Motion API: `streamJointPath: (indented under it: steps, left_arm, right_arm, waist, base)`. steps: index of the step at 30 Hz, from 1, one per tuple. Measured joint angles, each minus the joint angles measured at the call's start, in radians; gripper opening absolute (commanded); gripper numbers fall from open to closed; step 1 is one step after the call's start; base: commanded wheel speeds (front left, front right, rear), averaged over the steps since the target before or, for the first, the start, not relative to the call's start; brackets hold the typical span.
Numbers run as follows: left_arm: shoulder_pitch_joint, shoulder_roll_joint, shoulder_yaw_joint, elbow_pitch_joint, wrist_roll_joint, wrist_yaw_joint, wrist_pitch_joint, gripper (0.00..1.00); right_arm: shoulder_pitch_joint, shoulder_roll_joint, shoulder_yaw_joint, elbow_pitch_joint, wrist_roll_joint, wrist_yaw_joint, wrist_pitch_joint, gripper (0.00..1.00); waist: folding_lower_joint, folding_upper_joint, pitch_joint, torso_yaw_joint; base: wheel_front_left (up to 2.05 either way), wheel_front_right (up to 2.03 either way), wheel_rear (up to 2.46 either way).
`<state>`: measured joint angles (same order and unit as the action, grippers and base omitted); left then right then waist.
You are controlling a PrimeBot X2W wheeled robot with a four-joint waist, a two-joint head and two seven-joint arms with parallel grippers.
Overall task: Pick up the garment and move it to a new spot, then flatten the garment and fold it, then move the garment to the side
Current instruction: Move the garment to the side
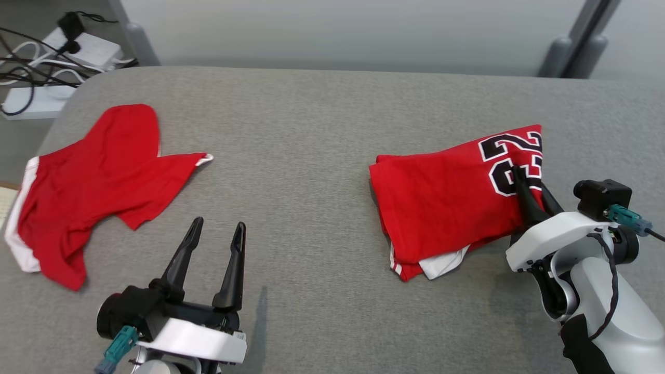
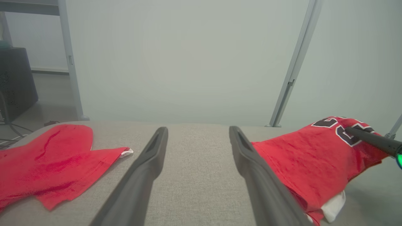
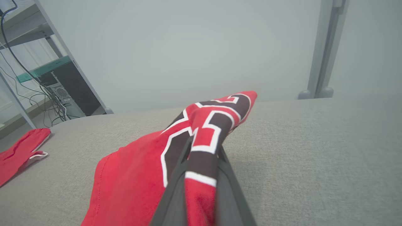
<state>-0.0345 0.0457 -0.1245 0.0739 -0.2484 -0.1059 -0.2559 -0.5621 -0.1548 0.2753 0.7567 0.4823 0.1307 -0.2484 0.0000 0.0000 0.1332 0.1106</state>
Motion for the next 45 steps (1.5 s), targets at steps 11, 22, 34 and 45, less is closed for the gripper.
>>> streamJointPath:
  steps: [11, 22, 34, 45]
  left_arm:
    - [-0.084, -0.001, 0.003, -0.006, 0.013, -0.016, 0.000, 1.00]
    - [-0.144, 0.023, 0.004, 0.004, 0.038, -0.017, 0.000, 1.00]
    - [-0.164, 0.053, -0.009, 0.012, 0.038, -0.017, 0.000, 1.00]
    - [-0.200, 0.063, -0.029, 0.021, 0.032, -0.018, 0.000, 1.00]
  right_arm:
    - [0.035, 0.047, -0.173, -0.090, -0.112, 0.000, 0.000, 0.00]
    - [0.082, 0.095, -0.242, -0.146, -0.123, 0.000, 0.000, 0.00]
    - [0.100, 0.109, -0.218, -0.167, -0.100, 0.000, 0.000, 0.00]
    - [0.010, 0.111, -0.222, -0.220, -0.091, 0.000, 0.000, 0.00]
  waist:
    - [0.0000, 0.0001, 0.068, -0.150]
    - [0.0000, 0.0000, 0.144, -0.365]
    - [0.0000, 0.0001, 0.196, -0.541]
    - [0.0001, 0.0000, 0.258, -0.541]
  base:
    - [0.00, 0.00, 0.00]
    - [0.00, 0.00, 0.00]
    - [0.00, 0.00, 0.00]
    - [0.00, 0.00, 0.00]
